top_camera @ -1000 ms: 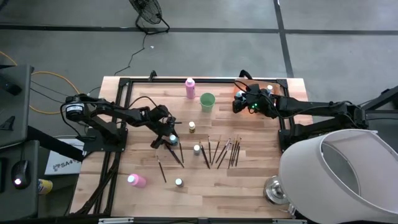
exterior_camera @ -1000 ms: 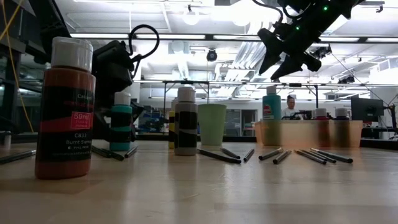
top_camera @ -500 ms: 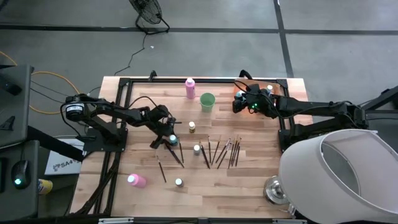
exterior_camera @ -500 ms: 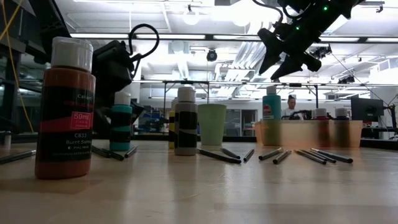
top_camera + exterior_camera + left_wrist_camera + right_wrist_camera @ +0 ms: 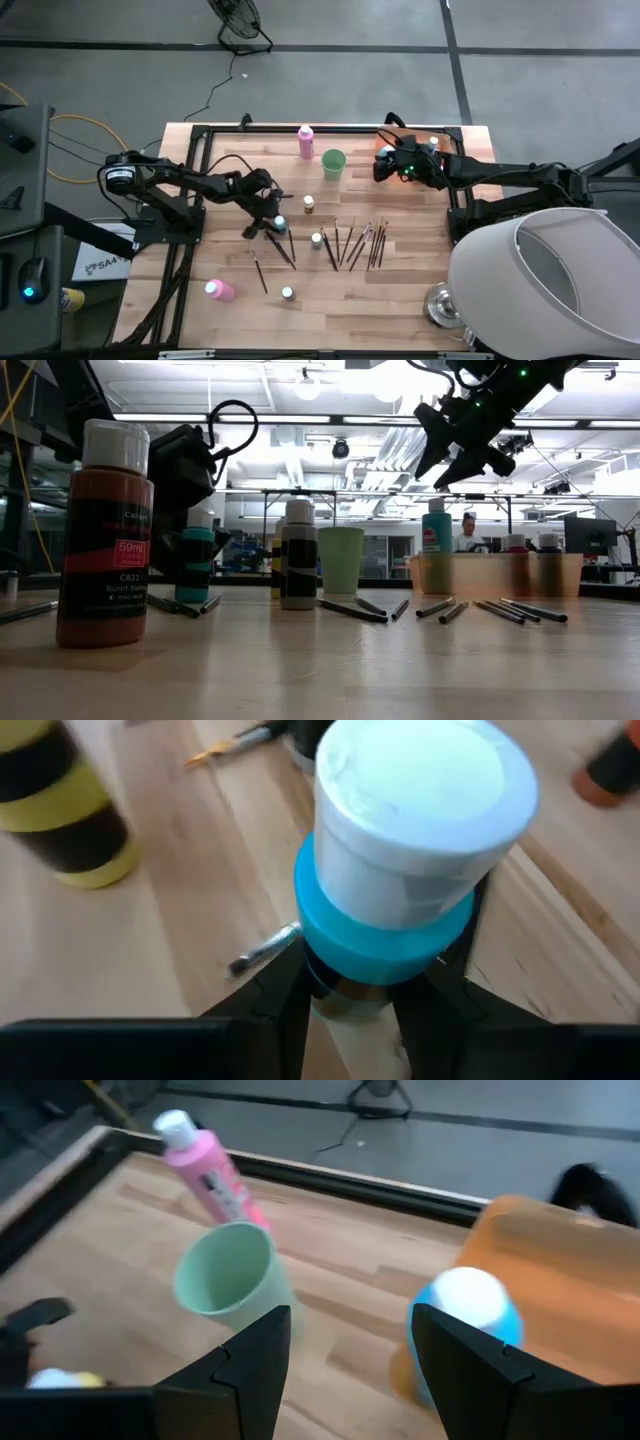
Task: Pick & Place Paint Supplies
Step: Put the small blue paint bottle into the orange bin
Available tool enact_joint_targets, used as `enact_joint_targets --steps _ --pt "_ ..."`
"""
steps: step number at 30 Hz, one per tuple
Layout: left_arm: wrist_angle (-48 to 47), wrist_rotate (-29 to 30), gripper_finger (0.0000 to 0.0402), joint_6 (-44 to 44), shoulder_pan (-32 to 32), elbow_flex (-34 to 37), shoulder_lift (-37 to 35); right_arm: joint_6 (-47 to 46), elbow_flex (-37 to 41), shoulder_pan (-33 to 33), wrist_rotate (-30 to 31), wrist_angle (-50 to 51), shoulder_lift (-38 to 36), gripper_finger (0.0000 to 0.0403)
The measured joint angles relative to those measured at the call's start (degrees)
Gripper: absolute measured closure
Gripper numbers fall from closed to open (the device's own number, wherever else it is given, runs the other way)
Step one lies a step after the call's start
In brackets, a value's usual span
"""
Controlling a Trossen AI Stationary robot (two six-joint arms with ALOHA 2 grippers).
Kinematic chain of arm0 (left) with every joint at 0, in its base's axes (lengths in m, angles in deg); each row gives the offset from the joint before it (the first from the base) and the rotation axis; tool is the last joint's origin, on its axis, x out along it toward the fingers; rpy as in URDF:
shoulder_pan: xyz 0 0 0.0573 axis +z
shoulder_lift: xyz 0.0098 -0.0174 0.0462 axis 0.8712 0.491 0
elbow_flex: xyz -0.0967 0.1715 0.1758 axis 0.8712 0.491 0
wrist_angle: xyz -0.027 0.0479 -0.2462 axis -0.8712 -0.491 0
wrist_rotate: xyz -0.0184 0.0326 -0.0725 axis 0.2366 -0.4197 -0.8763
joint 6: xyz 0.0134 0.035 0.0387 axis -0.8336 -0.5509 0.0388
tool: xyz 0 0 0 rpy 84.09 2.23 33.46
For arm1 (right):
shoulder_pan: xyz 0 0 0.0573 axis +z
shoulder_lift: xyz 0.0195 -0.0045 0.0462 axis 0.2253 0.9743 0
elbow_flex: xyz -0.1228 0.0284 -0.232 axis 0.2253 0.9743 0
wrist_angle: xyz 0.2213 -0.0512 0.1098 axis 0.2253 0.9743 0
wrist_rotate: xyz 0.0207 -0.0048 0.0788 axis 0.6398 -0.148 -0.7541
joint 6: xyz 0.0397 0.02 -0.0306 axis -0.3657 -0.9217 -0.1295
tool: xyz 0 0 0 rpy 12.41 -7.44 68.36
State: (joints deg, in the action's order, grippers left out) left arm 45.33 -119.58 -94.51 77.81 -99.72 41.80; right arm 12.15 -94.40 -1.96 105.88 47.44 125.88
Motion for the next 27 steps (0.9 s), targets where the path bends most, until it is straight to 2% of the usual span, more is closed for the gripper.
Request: enact_joint_targets --steps 6,10,13,20,27 --pt "0.0 2.8 0.0287 6.5 0.0 -3.3 0.0 3.4 0.0 1.9 -4.5 -8.6 0.0 0.0199" --pt "-0.8 4.7 0.0288 12.1 0.0 -6.9 0.0 8.6 0.0 3.8 -10.0 -17.7 0.9 0.0199" --pt "-3.7 6.4 0.0288 13.6 0.0 -10.2 0.0 11.6 0.0 5.5 -13.1 -23.5 2.6 0.0199" --pt "-15.1 9.3 0.0288 14.1 0.0 -18.4 0.0 15.5 0.0 9.8 -16.5 -33.8 9.1 0.0199" --pt "-23.5 9.7 0.0288 14.1 0.0 -26.2 0.0 19.9 -5.9 12.6 -16.9 -33.2 16.0 0.0199"
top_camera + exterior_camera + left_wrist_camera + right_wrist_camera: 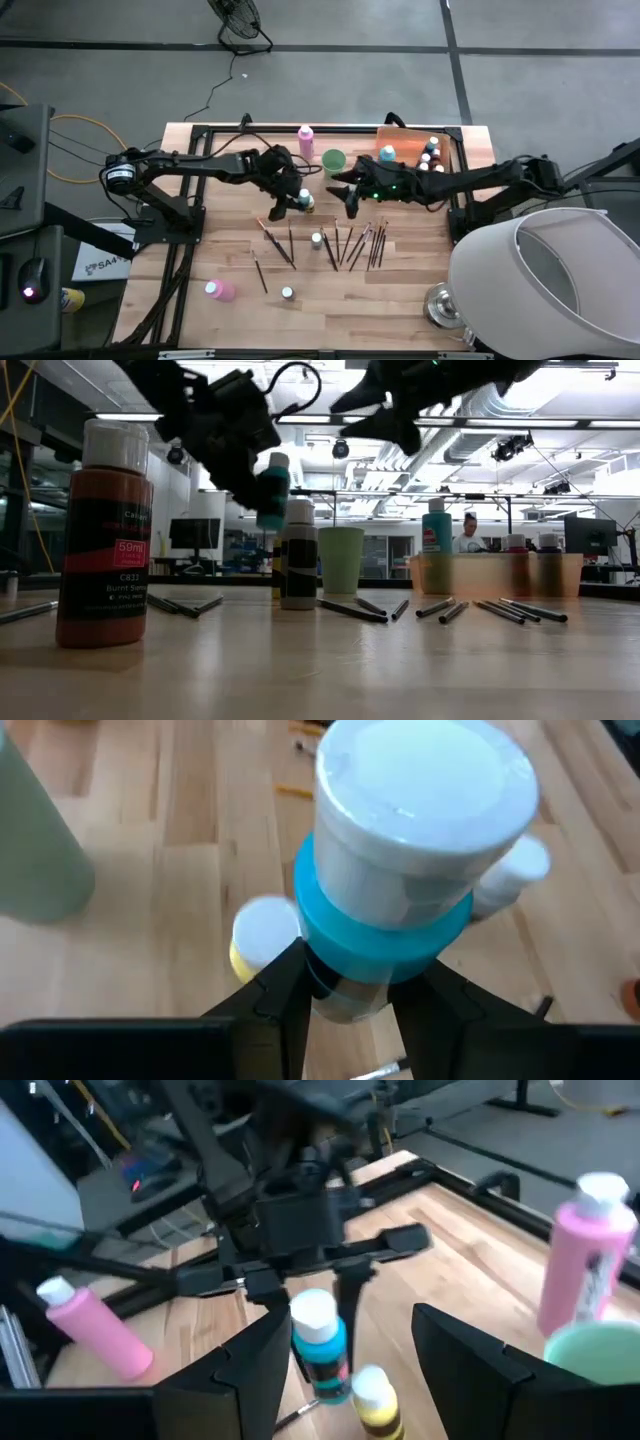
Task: Pick & Place Paint Supplies
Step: Put the small blue paint bottle into the orange bin
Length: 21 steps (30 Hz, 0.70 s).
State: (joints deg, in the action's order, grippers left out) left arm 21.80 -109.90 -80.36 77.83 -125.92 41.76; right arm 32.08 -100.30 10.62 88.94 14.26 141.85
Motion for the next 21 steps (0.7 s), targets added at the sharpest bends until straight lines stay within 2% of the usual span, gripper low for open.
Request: enact_joint_targets --steps 9,14,21 --pt "-6.8 2.7 0.0288 0.0 0.0 -5.5 0.0 8.2 -19.6 -0.3 -0.2 26.5 7.0 0.0199" --pt "-7.8 3.3 0.0288 0.0 0.0 -6.1 0.0 10.5 -29.6 -0.2 -3.2 36.1 11.7 0.0199" --pt "-8.2 3.3 0.0288 0.0 0.0 -6.1 0.0 12.1 -42.5 -0.7 -3.3 49.5 18.9 0.0199"
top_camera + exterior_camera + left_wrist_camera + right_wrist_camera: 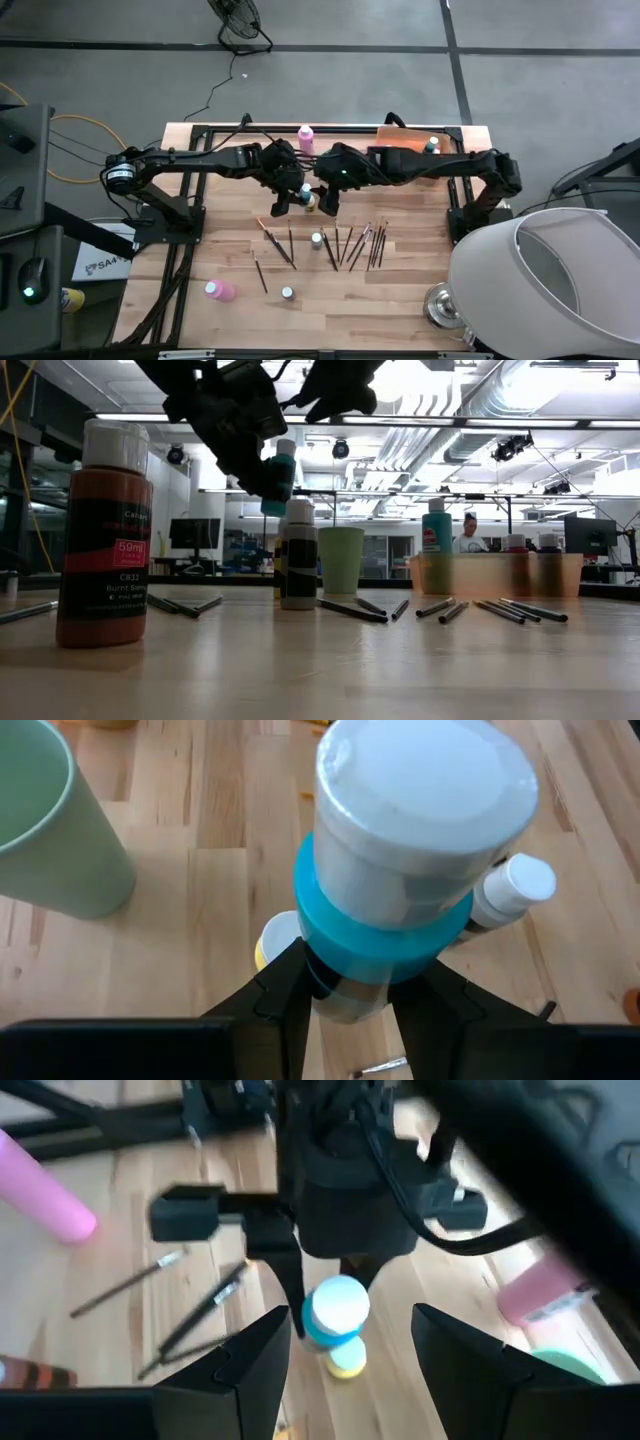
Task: Pick & Place Paint Supplies
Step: Put the small blue paint bottle into the orange bin
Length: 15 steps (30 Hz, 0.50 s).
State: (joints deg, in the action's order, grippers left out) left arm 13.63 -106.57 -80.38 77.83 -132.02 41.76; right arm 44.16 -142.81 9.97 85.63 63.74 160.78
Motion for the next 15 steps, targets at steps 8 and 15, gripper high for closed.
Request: enact_joint_targets --steps 8,15 --pt "-0.1 0.0 0.0288 0.1 0.0 0.0 0.0 0.0 -5.2 -0.5 -2.6 3.9 5.1 0.0199" --pt "0.0 0.0 0.0288 0.1 0.0 0.0 0.0 0.1 -5.3 -0.9 -2.4 4.0 5.2 0.0163"
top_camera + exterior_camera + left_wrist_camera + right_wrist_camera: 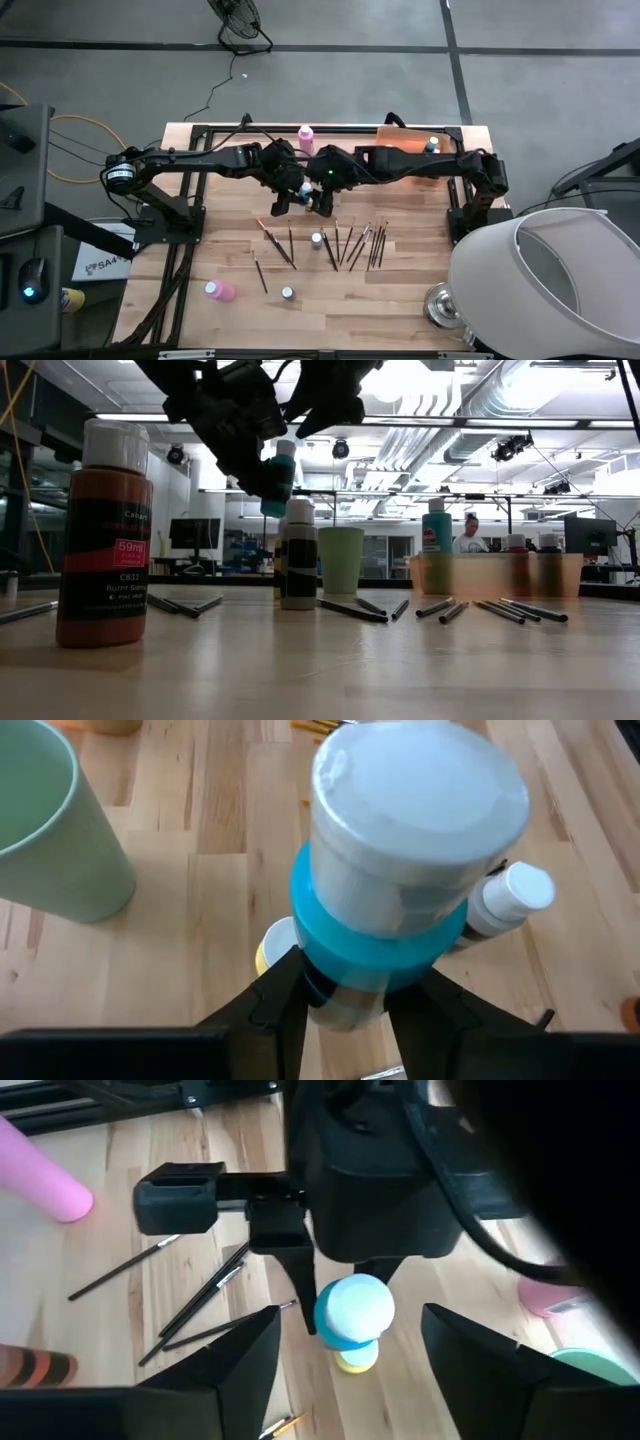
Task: Pick & Place Paint Supplies
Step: Put the small blue paint bottle into the orange bin
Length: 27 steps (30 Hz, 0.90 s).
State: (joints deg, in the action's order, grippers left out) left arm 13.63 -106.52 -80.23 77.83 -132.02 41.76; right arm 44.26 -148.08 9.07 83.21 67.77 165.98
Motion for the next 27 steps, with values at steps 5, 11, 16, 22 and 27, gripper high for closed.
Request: enact_joint_targets --steps 5,11,16,22,27 --pt "-0.2 0.0 0.0288 0.0 0.1 0.0 0.0 -0.1 0.0 -0.7 -0.7 -0.5 2.1 0.0133" --pt "0.0 0.0 0.0288 0.0 0.1 0.0 0.0 0.9 0.2 -0.6 -0.1 -2.7 4.2 0.0133" --pt "0.1 -0.1 0.0288 -0.1 0.1 0.0 -0.1 1.6 0.1 -0.6 0.0 -5.4 4.7 0.0158" --pt "0.2 -0.1 0.0288 -0.2 0.1 0.0 -0.1 1.7 0.1 -0.6 1.7 -5.4 4.8 0.0210" --pt "0.2 -0.1 0.0288 -0.2 0.0 0.0 -0.1 1.6 0.1 -0.7 2.8 -3.8 4.6 0.0264"
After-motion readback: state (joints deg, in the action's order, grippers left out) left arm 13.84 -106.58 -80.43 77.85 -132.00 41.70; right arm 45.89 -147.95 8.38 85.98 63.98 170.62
